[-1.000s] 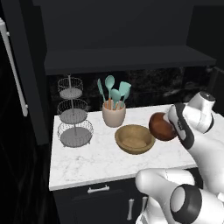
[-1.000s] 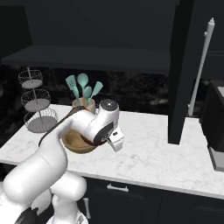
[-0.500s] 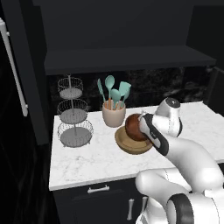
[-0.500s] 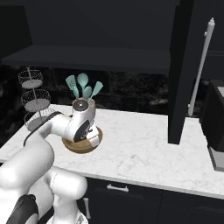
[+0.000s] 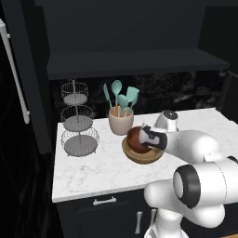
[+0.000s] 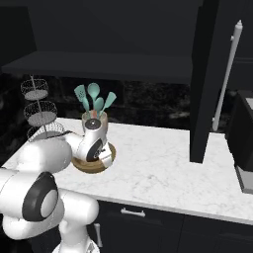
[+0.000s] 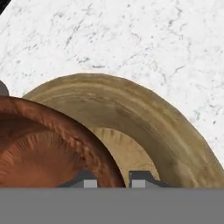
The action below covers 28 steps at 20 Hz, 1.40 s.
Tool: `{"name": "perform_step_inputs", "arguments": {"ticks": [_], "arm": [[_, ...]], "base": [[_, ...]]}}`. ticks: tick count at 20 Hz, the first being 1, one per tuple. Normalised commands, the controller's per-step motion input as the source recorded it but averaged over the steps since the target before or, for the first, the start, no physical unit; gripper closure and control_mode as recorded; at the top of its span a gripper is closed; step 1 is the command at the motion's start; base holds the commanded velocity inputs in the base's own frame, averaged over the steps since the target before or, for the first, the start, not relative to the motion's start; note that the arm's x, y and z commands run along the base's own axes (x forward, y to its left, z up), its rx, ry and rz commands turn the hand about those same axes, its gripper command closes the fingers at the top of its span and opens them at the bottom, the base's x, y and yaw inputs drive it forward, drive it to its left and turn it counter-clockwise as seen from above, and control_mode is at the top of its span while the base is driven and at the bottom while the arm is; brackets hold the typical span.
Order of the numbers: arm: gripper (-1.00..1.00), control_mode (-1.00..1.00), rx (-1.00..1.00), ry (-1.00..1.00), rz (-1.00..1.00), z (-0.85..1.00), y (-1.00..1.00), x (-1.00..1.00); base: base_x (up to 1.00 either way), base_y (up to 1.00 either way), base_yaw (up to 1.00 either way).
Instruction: Pick up the bowls on the counter and stack them on top of one another in the open cabinet. Place the smaller bowl on top of the larger bowl.
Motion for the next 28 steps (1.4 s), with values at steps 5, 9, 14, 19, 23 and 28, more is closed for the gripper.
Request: {"name": "perform_step_inputs", "arguments": {"ticks": [5,9,14,19,23,28], "arm": [[-1.0,-1.0,0.0,0.02,-0.01,-0.05,0.02,0.3],[-1.0,-1.0,0.07,0.0,0.0,0.5,-0.03,-0.04],[-1.0,-1.0,0.09,0.07,0.0,0.7,-0.39,-0.48],[-1.0,-1.0,-0.01,0.18,0.06,-0.17,-0.2,-0.05],[-1.0,-1.0,-0.07,0.13,0.11,-0.49,0.11,0.0],[-1.0,-1.0,-0.08,0.12,0.11,-0.65,0.33,0.0]], "base": [[0.0,0.0,0.0],[0.0,0.0,0.0],[0.0,0.0,0.0],[0.0,0.0,0.0],[0.0,0.0,0.0],[0.0,0.0,0.0]]}}
